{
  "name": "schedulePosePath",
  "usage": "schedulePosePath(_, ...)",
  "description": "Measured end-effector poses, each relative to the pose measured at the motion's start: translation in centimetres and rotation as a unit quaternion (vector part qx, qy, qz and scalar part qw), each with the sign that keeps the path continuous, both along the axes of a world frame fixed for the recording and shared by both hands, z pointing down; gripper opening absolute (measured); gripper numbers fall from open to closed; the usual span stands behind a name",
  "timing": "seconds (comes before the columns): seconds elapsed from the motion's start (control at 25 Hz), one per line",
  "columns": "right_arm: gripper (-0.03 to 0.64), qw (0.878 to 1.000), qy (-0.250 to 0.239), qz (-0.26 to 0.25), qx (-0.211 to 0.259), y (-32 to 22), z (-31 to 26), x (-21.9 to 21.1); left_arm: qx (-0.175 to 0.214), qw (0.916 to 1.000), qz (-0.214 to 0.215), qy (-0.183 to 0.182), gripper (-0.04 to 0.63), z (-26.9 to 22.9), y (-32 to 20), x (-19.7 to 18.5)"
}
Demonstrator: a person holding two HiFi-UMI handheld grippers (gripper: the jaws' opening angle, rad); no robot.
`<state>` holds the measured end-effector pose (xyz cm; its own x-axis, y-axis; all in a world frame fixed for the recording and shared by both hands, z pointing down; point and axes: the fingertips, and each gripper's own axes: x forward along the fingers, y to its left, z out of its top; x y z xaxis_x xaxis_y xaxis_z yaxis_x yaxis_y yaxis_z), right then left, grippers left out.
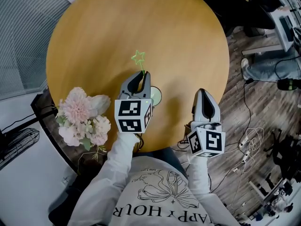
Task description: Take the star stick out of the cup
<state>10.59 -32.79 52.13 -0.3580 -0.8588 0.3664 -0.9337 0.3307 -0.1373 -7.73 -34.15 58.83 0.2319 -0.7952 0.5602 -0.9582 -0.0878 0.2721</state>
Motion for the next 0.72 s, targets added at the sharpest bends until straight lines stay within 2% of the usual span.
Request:
schedulePosePath(0.28, 0.009, 1.0, -0.006, 0.006, 0.005, 0.2, -0.1, -0.2, 0.008, 0.9999, 0.006, 0.011, 0.022, -0.2, 0.3, 0.6)
schedulePosePath(0.72, 0.009, 1.0, -0.019, 0.014, 0.014, 1.7, -0.9, 0.6, 0.024, 0.9996, 0.013, 0.001, 0.011, -1.7, 1.1, 1.4)
